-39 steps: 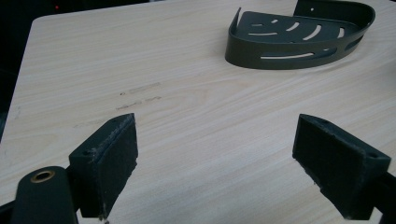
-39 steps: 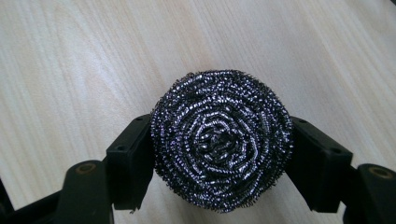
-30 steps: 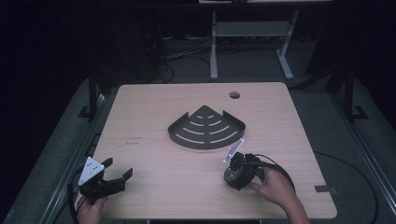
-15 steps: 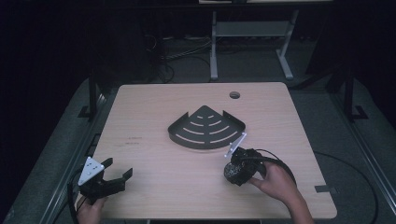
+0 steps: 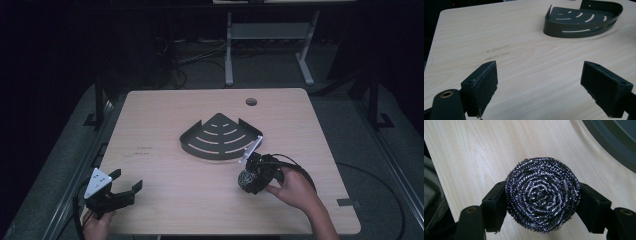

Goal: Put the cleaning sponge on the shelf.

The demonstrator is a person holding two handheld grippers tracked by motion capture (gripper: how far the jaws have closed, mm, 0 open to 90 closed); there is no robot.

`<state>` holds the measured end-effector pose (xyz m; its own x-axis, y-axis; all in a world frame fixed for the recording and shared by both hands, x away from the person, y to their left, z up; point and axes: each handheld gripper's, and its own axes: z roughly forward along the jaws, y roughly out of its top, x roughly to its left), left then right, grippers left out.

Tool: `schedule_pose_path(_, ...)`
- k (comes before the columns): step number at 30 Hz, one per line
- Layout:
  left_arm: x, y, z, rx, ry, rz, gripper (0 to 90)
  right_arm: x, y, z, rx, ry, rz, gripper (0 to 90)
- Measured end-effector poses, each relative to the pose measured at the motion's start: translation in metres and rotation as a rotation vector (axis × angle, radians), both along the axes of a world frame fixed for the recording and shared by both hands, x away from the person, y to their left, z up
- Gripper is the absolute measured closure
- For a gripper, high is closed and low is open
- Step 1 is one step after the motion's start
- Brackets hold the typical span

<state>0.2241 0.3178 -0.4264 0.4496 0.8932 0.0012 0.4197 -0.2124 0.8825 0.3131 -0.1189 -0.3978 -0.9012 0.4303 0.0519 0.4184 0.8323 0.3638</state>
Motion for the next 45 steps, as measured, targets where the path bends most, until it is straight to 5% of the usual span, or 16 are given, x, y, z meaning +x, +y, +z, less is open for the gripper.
schedule_pose_path(45,-0.001,0.0,0.001,-0.004,-0.003,0.0,13.4,0.037,0.027,0.044,-0.046,-0.024,0.036,30.4)
